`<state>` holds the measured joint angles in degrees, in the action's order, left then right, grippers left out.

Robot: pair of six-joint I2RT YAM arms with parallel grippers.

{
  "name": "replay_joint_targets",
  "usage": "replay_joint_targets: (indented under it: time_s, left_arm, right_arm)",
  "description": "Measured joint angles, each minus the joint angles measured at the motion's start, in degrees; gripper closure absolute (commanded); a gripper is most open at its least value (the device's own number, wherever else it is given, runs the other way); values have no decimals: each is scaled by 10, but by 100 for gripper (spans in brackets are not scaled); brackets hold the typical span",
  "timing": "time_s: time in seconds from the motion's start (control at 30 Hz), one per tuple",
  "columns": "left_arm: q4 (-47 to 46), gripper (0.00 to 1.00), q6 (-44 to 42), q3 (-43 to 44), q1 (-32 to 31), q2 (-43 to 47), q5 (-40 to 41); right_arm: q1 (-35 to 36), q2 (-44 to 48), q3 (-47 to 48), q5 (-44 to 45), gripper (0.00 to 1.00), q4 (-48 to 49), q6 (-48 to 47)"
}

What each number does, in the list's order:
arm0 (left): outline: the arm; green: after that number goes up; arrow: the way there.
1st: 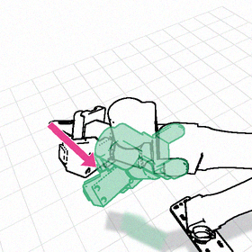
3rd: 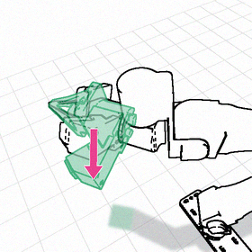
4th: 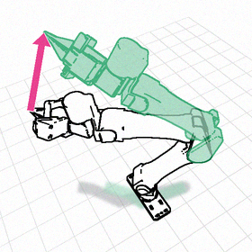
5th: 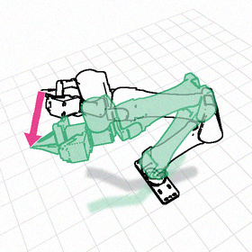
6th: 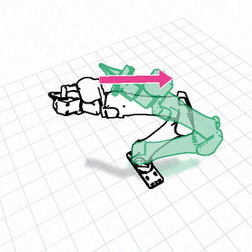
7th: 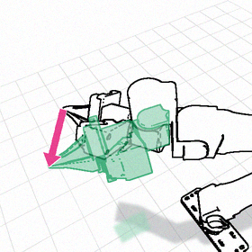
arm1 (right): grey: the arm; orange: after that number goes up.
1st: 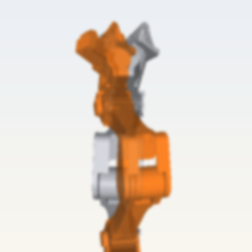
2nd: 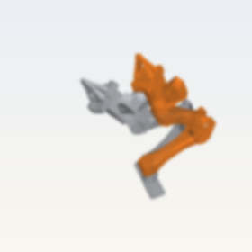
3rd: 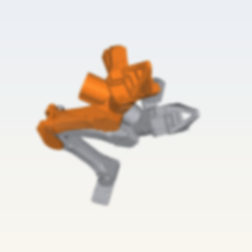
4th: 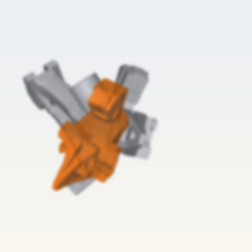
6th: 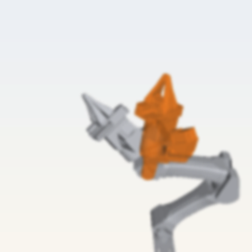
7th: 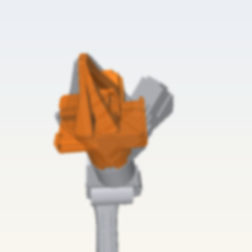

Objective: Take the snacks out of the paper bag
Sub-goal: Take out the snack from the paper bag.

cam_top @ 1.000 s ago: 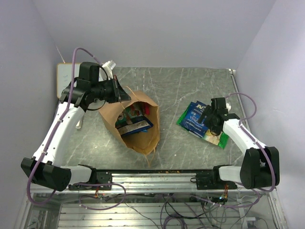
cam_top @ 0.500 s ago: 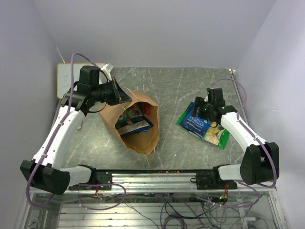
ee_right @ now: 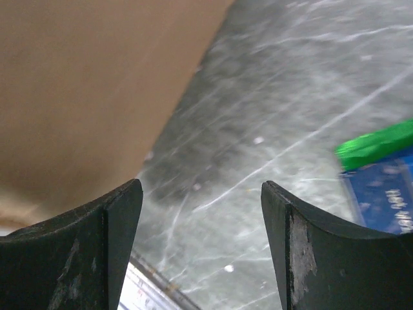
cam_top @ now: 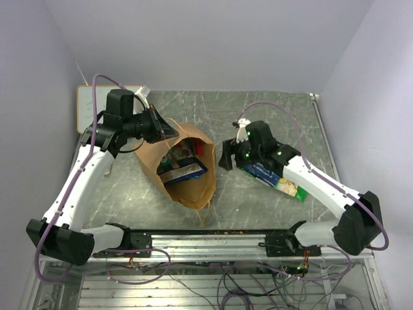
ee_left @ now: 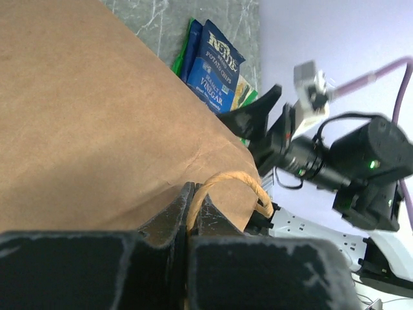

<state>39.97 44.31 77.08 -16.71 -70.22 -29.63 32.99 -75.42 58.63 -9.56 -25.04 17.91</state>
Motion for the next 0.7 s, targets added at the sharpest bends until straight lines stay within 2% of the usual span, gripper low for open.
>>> replay_joint_targets:
  time_s: [0.33, 0.53, 0.7]
  left_arm:
    - [9, 93, 15, -10, 0, 36, 15]
    - [43, 93, -9, 0, 0, 28, 27]
    - [61, 93, -37, 18, 0, 21, 31]
  right_arm:
    - [154, 127, -89, -51, 28, 24, -49]
    - [231, 181, -91, -61, 30, 65, -170]
    - [277, 152, -83, -71, 31, 102, -329]
